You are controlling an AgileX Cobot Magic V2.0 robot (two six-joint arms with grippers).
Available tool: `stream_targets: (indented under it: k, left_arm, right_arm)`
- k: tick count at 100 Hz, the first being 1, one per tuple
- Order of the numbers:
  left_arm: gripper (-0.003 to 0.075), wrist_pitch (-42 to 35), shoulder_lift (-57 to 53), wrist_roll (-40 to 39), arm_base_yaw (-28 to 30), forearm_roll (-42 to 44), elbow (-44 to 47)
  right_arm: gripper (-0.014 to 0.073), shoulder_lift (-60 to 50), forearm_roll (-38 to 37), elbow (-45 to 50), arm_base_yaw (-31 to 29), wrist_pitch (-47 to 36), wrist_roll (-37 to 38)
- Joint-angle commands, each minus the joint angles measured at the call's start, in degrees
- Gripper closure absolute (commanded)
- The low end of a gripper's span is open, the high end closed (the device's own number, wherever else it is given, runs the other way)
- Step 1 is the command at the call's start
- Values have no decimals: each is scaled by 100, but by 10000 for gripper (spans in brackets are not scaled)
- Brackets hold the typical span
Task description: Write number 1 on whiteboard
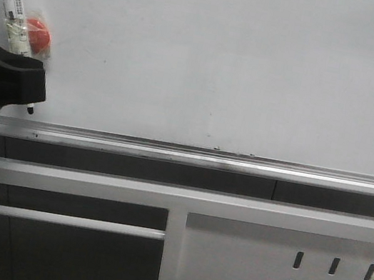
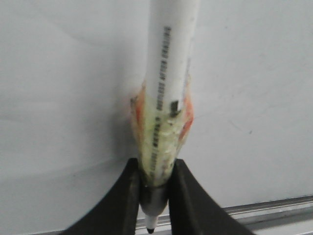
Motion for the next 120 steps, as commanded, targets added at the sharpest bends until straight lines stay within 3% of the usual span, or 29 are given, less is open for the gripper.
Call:
stream_targets:
  k: [1,16,32,43,53,65,70,78,83,89,120]
  left_arm:
    - [740,-1207,-102,-7,-44,186,-77]
    - [740,-1207,-102,-7,-44,1064,-56]
    - [740,-923,-146,330,-44,2570,-82]
    - [740,183,-374,497,-44,3092,-226]
    - [740,1102,-726,694,-44,3570,-462]
    - [740,2715,-1254,755,-44,4497,-946]
    - [740,3648,-1451,755,-85,4927,-1186]
    - [740,4841,-1717,755,-216,5366,-1586]
    - [740,5339,-1821,755,-282,5590,-1790]
    - [740,5730,-1904,755,-401,5854,-2027]
    - [740,6509,-1922,755,-1132,6462,-2683]
  right_arm:
    - [663,7,20,-187,4,-468,-62]
    - [663,7,81,-187,14,-112,-129]
    - [663,17,271,-187,884,286,-909]
    - [663,91,260,-187,1634,365,-1376]
    - [663,302,116,-304,2118,737,-1388]
    - [655,647,-183,-501,2651,1016,-1388]
    - [605,784,-317,-585,2871,1179,-1415]
    - [418,1047,-409,-643,3114,1422,-1415]
    - [286,1205,-409,-643,3244,1434,-1415]
    - [214,1344,-409,-643,3340,1391,-1415]
    - [204,2113,-409,-643,3837,997,-1415]
